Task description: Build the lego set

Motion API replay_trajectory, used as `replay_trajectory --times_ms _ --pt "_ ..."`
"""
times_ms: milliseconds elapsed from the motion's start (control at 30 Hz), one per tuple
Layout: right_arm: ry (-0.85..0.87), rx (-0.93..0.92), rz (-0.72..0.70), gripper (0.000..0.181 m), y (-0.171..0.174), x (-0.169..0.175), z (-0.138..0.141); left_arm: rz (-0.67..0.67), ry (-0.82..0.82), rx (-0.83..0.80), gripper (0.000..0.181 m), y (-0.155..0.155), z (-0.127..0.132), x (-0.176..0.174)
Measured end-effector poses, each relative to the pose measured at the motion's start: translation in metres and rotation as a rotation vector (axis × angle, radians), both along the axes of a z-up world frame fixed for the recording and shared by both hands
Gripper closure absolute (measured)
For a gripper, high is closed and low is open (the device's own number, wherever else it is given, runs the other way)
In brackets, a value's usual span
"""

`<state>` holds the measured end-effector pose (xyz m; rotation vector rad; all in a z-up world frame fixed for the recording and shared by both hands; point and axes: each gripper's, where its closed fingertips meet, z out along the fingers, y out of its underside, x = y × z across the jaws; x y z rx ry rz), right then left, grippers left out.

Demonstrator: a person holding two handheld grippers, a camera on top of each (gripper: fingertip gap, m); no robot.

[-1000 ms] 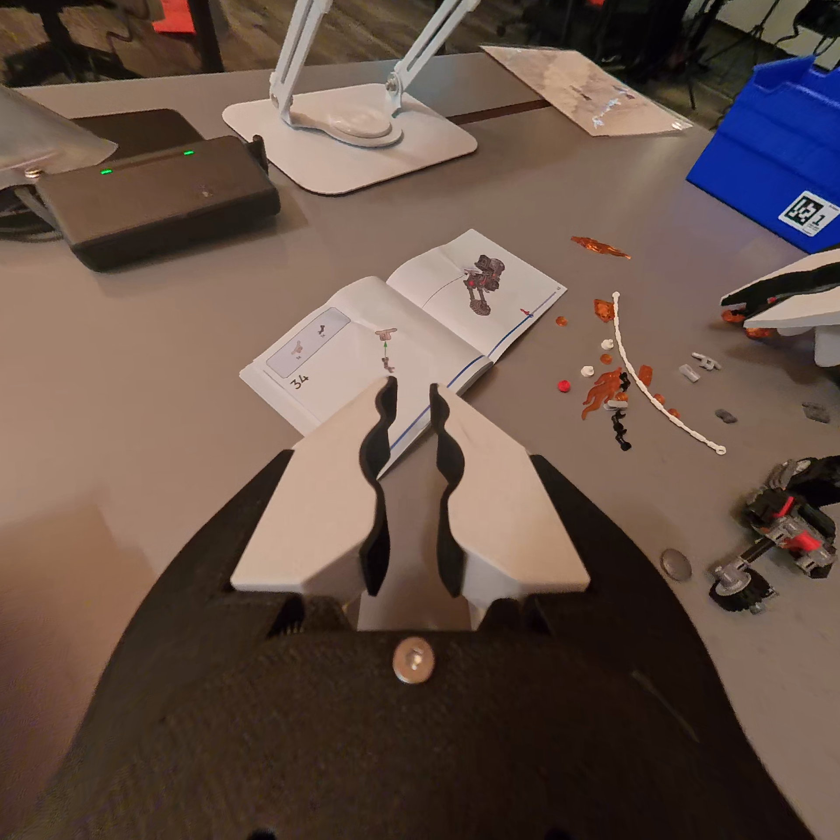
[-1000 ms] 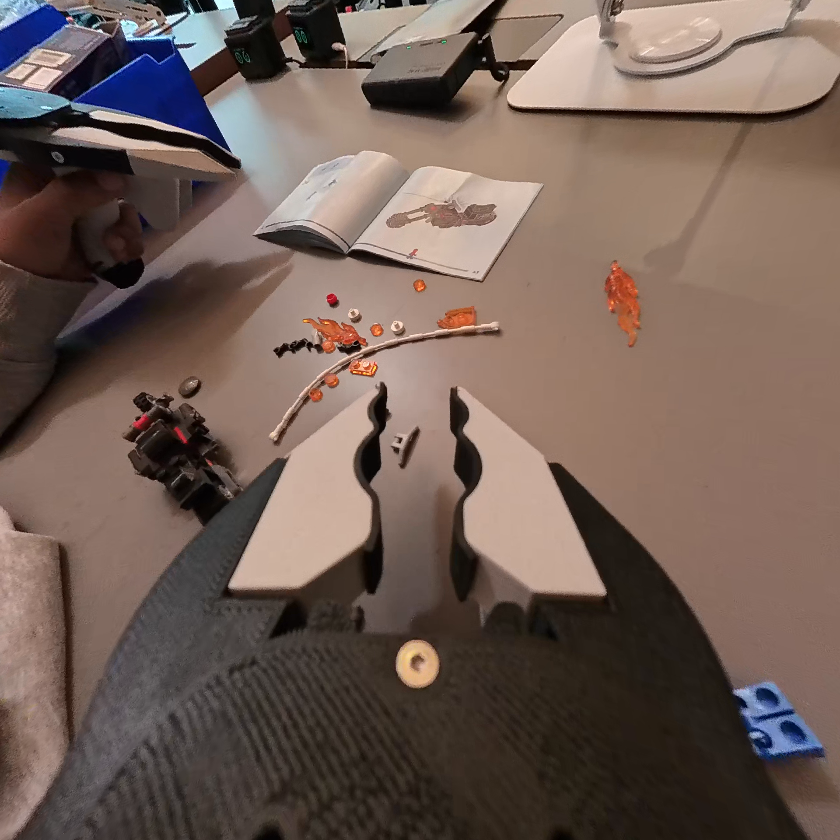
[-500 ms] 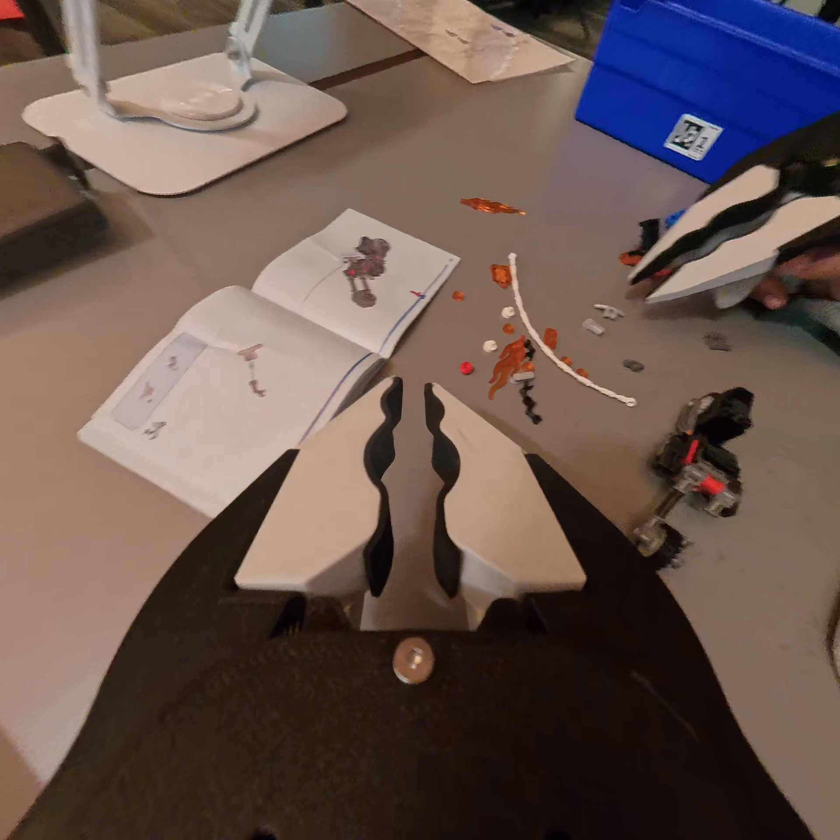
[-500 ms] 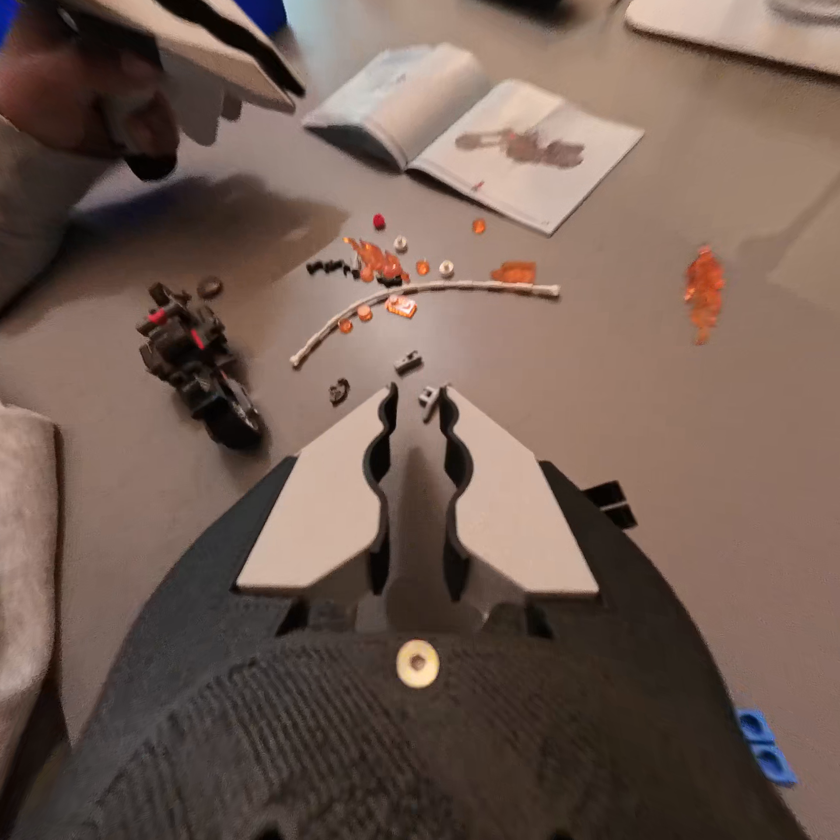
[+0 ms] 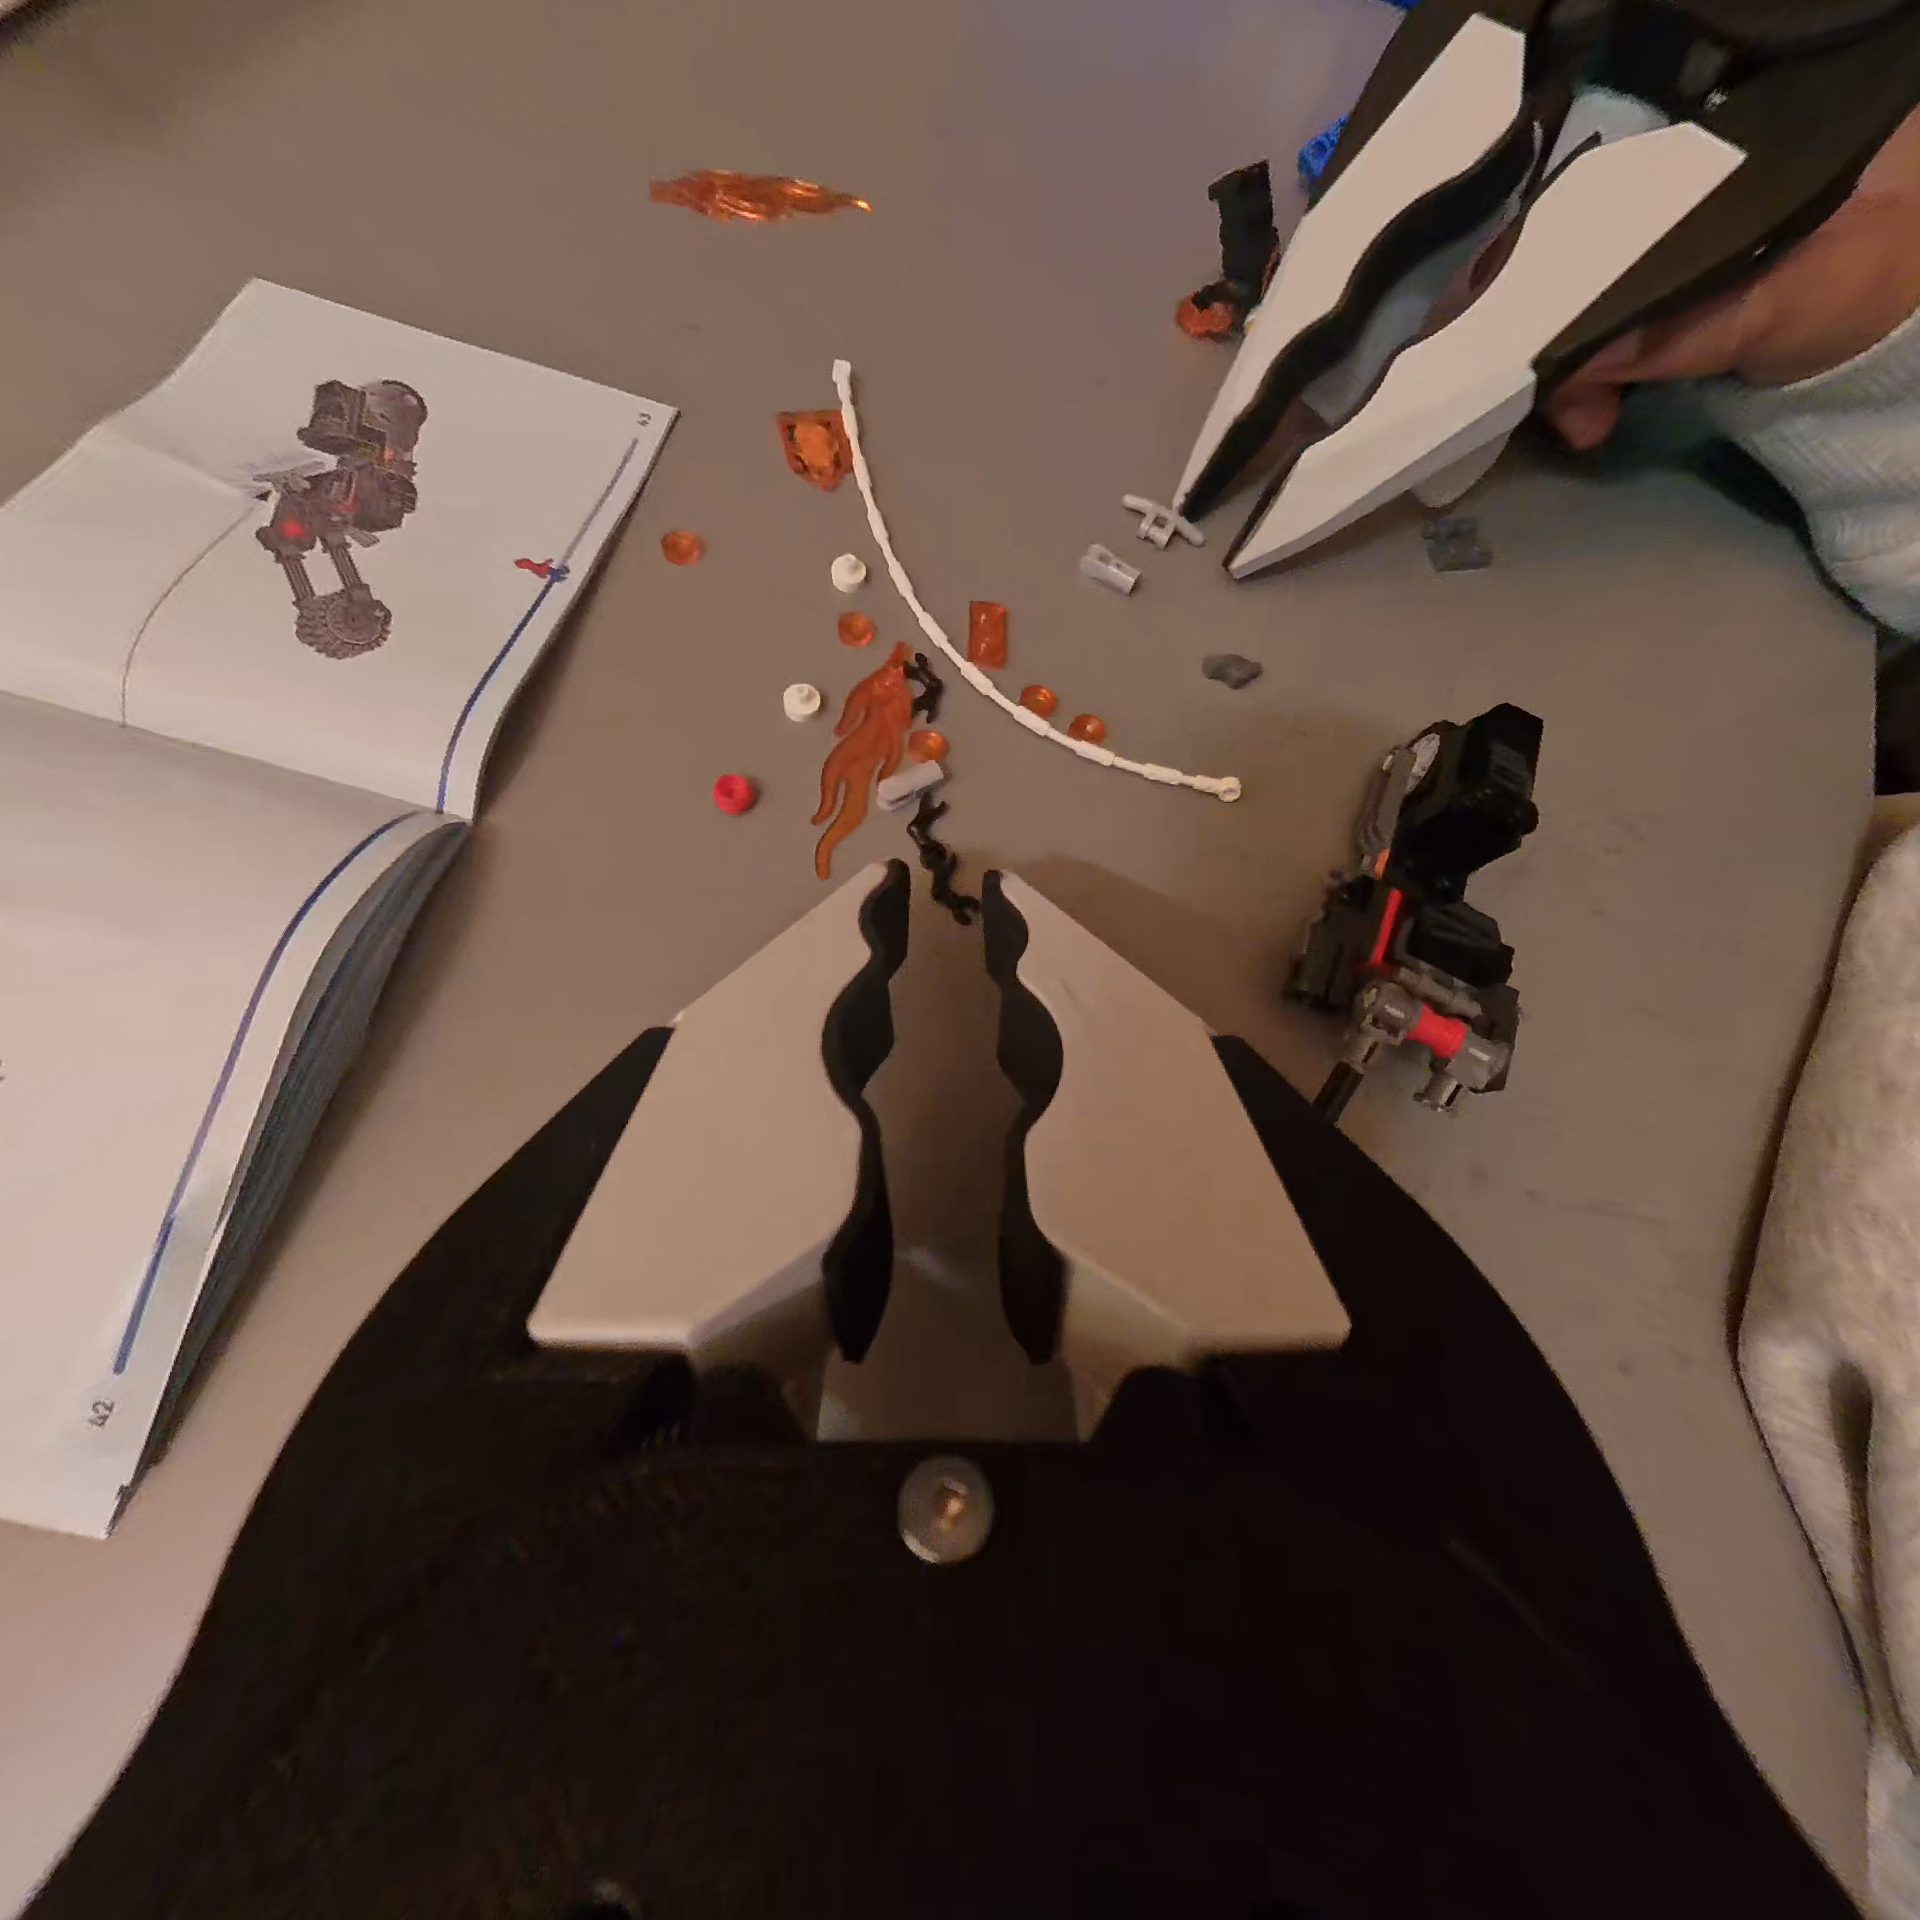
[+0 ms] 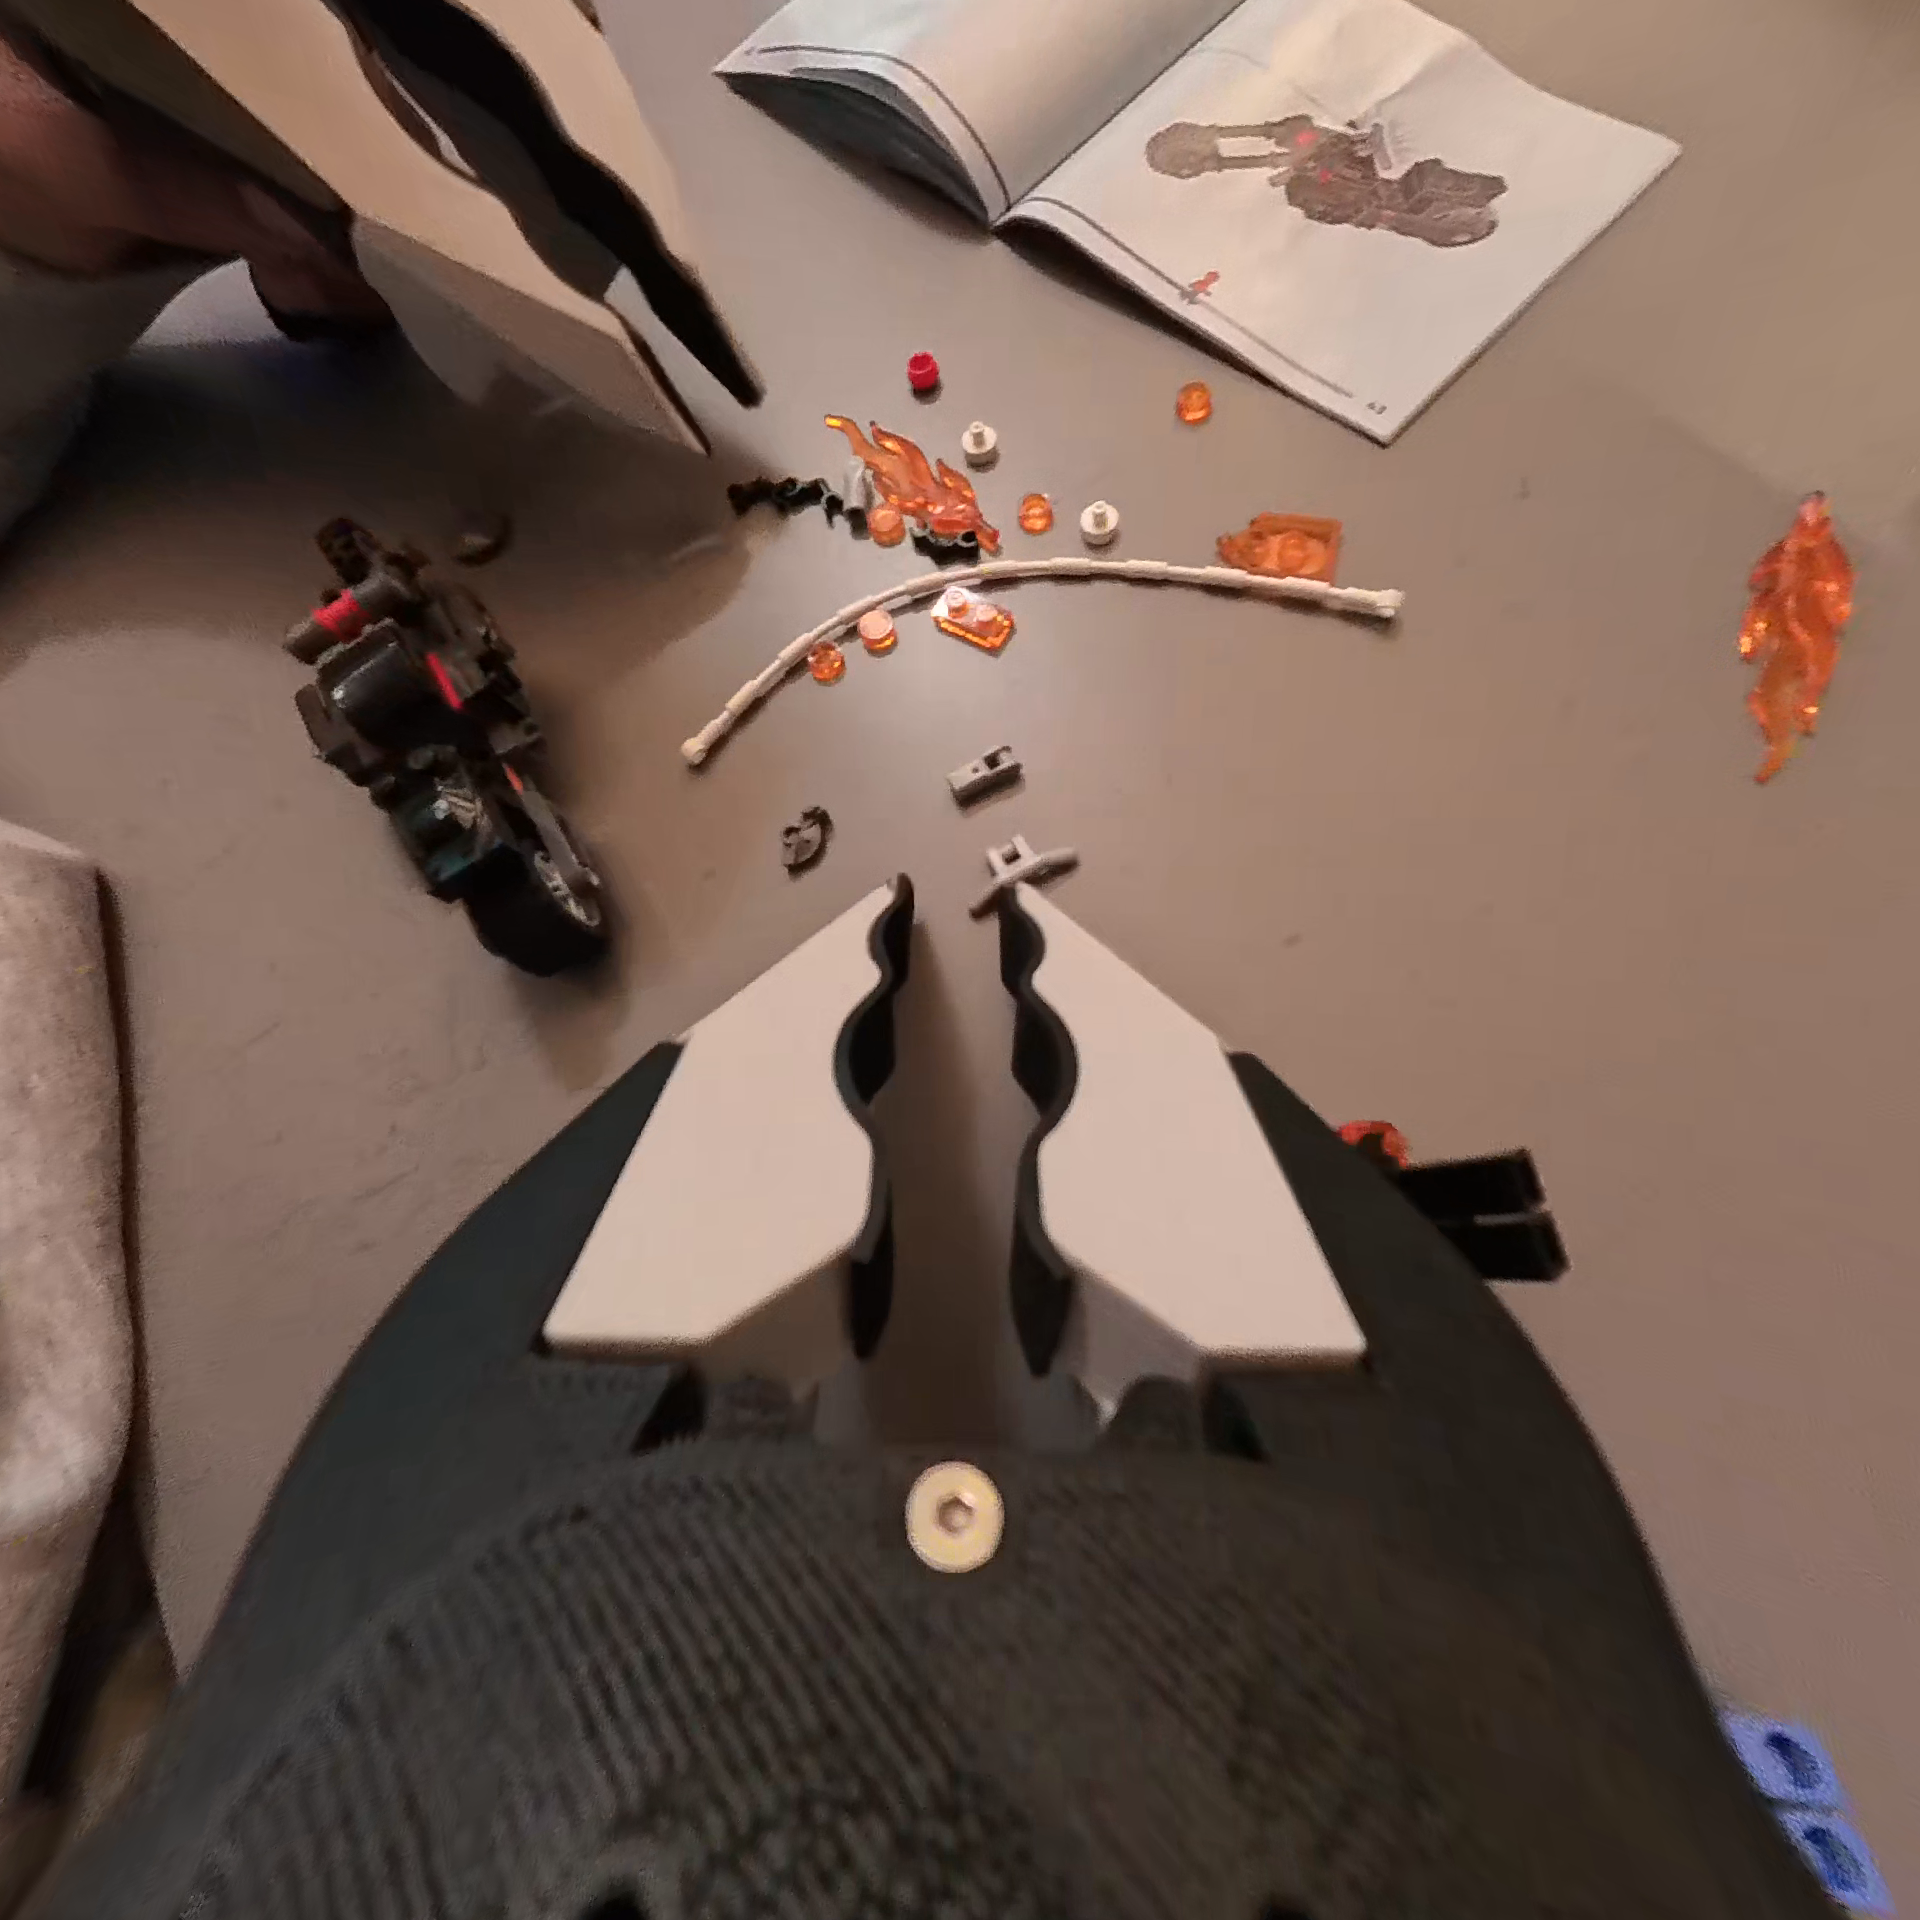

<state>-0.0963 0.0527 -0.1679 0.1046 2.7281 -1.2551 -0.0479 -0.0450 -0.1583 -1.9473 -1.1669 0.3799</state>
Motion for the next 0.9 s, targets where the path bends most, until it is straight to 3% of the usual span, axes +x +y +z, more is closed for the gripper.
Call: replay_trajectory --times_ms 300,500,900 --pt "0.006 -0.05 0.007 0.152 -0.002 -0.004 0.008 0.009 -0.058 -0.081 0.156 0.008 -0.014 -0.001" --pt "0.052 -0.006 0.024 0.151 -0.001 -0.01 0.001 0.004 -0.057 -0.082 0.176 0.011 -0.014 0.0" --pt "0.046 -0.098 -0.002 0.154 -0.001 -0.016 0.015 0.063 0.009 -0.016 0.18 -0.009 0.003 -0.002"
